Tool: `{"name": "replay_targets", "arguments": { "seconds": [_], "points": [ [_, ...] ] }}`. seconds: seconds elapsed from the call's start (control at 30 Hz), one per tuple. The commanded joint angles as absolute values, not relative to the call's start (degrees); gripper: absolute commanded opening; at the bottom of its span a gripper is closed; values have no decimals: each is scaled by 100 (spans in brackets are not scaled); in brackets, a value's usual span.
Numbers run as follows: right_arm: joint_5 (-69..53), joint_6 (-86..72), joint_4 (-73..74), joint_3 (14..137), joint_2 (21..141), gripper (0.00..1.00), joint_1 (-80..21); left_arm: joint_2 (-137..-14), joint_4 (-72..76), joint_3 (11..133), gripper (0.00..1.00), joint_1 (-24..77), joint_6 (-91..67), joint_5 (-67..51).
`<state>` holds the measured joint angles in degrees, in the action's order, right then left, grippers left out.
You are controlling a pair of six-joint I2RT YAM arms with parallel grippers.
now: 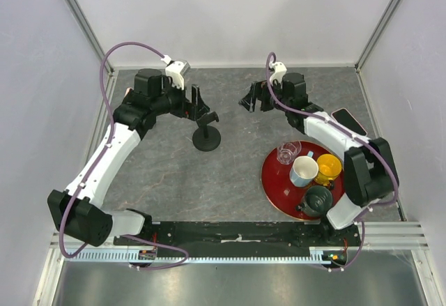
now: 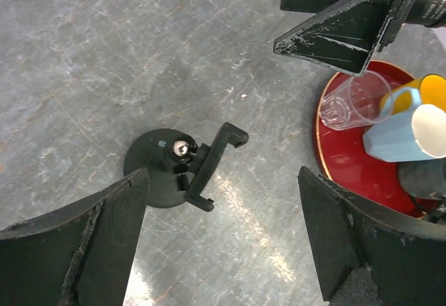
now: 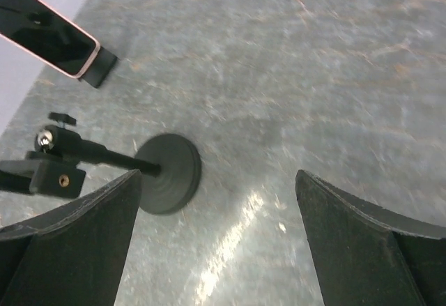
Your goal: Place the phone on the phone stand
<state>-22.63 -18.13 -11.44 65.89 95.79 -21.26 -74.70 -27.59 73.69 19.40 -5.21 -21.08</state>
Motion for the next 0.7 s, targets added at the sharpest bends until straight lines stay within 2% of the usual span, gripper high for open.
{"name": "replay_targets", "arguments": {
  "seconds": [0.0,0.17,0.27,0.4,0.5,0.67],
  "points": [
    [-1092,-1258,630,7117,8921,98,-2145,-7304,-2532,7330,92,1942,-1151,-2688],
    [443,-1037,2310,7628,8702,98,-1996,-7207,-1970,6971,91,1969,-1642,-3181],
    [747,-1325,2794,7647,8535,98,-1480,-7303,-1951,6961,89,2030,-1758,-3366],
    [353,-1547,2979,7506,8560,98,-380,-7374,-1934,6952,88,2083,-1784,-3419],
    [264,-1520,2901,7768,9086,98,472,-7339,-1855,6926,88,2118,-1854,-3471],
    [-649,-1757,2936,8665,10492,98,2081,-7348,-1802,6873,88,2530,-1925,-3559]
  ]
}}
